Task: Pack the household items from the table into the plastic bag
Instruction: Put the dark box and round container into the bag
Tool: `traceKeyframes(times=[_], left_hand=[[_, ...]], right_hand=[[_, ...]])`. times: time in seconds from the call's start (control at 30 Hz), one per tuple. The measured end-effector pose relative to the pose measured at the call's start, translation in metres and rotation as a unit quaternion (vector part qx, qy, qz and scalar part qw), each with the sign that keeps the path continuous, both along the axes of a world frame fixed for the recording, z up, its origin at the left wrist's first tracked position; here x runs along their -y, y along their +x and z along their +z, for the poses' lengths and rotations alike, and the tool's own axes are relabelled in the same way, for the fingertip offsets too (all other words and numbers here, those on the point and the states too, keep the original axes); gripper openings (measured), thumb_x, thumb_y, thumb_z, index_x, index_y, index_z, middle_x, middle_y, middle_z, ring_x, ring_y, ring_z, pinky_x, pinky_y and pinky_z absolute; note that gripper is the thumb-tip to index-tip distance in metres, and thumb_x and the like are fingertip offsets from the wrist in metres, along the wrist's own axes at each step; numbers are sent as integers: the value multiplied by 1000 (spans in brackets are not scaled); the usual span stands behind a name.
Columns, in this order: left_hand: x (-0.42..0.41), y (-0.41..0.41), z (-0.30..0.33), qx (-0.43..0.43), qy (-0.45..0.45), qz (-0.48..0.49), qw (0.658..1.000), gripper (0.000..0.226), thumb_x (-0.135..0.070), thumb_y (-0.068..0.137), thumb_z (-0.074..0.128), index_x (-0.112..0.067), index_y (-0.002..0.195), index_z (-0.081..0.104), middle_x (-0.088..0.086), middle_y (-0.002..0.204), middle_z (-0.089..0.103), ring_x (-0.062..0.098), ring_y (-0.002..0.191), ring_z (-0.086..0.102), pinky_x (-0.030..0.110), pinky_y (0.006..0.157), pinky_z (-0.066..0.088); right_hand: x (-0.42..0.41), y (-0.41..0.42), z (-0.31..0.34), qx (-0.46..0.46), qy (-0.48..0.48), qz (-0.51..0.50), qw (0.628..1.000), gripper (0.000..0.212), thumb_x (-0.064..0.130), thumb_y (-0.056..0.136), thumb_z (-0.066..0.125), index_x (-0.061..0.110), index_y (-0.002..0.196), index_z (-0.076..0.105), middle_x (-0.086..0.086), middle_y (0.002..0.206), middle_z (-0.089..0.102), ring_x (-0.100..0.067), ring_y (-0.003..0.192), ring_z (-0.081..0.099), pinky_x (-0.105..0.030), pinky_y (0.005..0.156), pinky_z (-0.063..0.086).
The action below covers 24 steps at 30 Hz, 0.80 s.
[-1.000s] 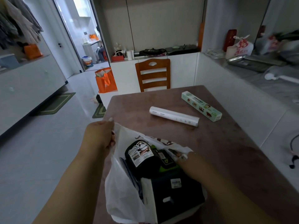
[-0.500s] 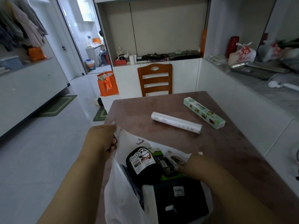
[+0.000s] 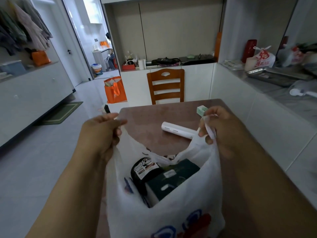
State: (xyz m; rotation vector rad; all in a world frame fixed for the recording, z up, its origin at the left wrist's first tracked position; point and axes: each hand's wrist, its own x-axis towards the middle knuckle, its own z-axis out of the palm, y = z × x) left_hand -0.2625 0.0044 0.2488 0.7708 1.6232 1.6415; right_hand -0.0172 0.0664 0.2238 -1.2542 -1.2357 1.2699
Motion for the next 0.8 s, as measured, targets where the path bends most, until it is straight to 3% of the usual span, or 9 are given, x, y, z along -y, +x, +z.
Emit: traceKeyframes(times=[0.07,0.13,0.23,0.4,0.47,0.6,0.8], left_hand=[[-6,0,12,-22,21,-1,1000,16,-3,88,61,-14,100,63,6,90,70,1,38,46,13,34,36],[-12,3,25,-49,48,-1,998,16,-5,92,54,-18,95,62,5,96,73,2,41,46,14,36,36],[-20,8,51,-76,91,1,993,19,-5,93,52,-21,89,61,7,99,74,5,43,46,15,35,36],[-28,9,76,-92,176,2,980,25,-6,92,52,-25,80,61,3,92,73,4,44,48,15,38,36],[-32,5,66,-110,161,9,981,26,-7,93,51,-26,79,62,2,91,72,6,46,48,18,41,38],[-39,-3,12,-161,27,-6,987,22,-9,94,49,-16,97,69,8,78,66,14,54,49,32,59,45],[-51,-12,2,-232,-56,-46,970,19,-8,94,51,-12,96,70,11,79,66,17,51,52,26,49,43]], right_hand=[[-5,2,18,-93,28,19,995,24,1,96,37,15,106,53,-10,92,69,-15,51,56,-23,40,35],[-10,4,27,-110,61,15,992,25,3,96,39,16,113,51,-9,102,73,-11,42,47,-26,43,32],[-13,6,40,-119,107,-9,987,25,4,94,42,22,110,52,-8,108,74,-9,40,35,-25,42,30],[-19,15,65,-180,192,-15,965,30,-1,91,41,23,107,51,-7,106,75,-9,40,29,-19,36,28],[-25,14,61,-152,189,-27,970,33,-3,91,42,23,110,51,-6,105,75,-9,39,30,-19,35,28],[-35,10,17,-26,73,-62,995,42,-3,92,45,24,124,50,-2,110,72,-4,36,37,-17,34,30],[-53,8,2,119,67,-25,990,47,-3,93,48,24,133,49,-3,116,65,-7,37,51,-29,46,50]])
